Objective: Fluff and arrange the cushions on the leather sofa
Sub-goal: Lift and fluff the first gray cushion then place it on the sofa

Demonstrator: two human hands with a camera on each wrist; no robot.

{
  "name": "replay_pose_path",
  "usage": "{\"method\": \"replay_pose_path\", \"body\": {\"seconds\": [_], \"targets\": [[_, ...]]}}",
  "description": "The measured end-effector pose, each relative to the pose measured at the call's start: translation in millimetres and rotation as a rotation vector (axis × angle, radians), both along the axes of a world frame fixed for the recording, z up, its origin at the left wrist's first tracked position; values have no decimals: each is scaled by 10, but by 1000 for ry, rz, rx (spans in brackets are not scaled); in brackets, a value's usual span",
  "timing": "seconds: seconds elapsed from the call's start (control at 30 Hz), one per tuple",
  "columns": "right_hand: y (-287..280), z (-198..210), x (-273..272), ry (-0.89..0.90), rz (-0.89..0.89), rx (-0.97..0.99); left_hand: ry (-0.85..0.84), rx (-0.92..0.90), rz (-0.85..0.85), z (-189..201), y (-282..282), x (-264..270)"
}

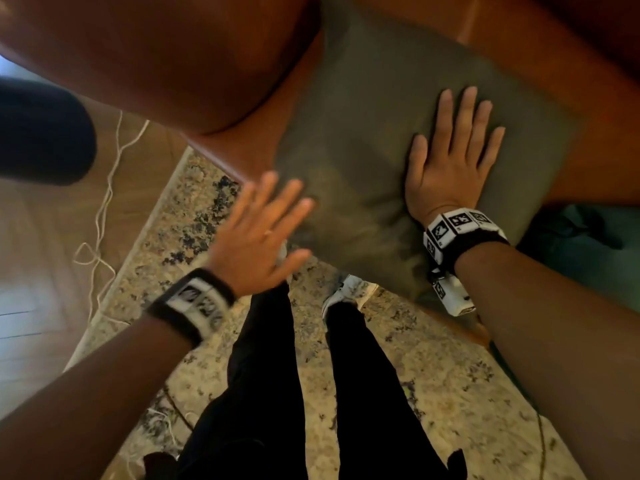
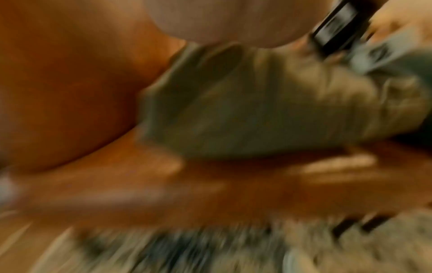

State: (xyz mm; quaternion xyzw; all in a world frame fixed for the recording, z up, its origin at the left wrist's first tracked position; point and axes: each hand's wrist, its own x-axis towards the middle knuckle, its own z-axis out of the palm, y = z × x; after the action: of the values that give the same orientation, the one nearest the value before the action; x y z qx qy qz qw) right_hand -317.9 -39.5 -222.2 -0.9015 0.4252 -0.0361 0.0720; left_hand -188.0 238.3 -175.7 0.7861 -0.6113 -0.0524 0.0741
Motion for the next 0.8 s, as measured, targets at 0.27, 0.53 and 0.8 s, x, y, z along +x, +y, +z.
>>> {"method": "replay_pose_path", "body": {"seconds": [0.27, 0.53, 0.8], "targets": [[-67, 123, -65, 38, 4, 97, -46, 194, -279, -104, -385, 665], [8, 597, -435, -195, -113, 125, 184, 428, -81, -35, 391, 1295], [645, 424, -1515, -176, -1154, 815, 414, 449, -160, -223, -339, 1104]]}}
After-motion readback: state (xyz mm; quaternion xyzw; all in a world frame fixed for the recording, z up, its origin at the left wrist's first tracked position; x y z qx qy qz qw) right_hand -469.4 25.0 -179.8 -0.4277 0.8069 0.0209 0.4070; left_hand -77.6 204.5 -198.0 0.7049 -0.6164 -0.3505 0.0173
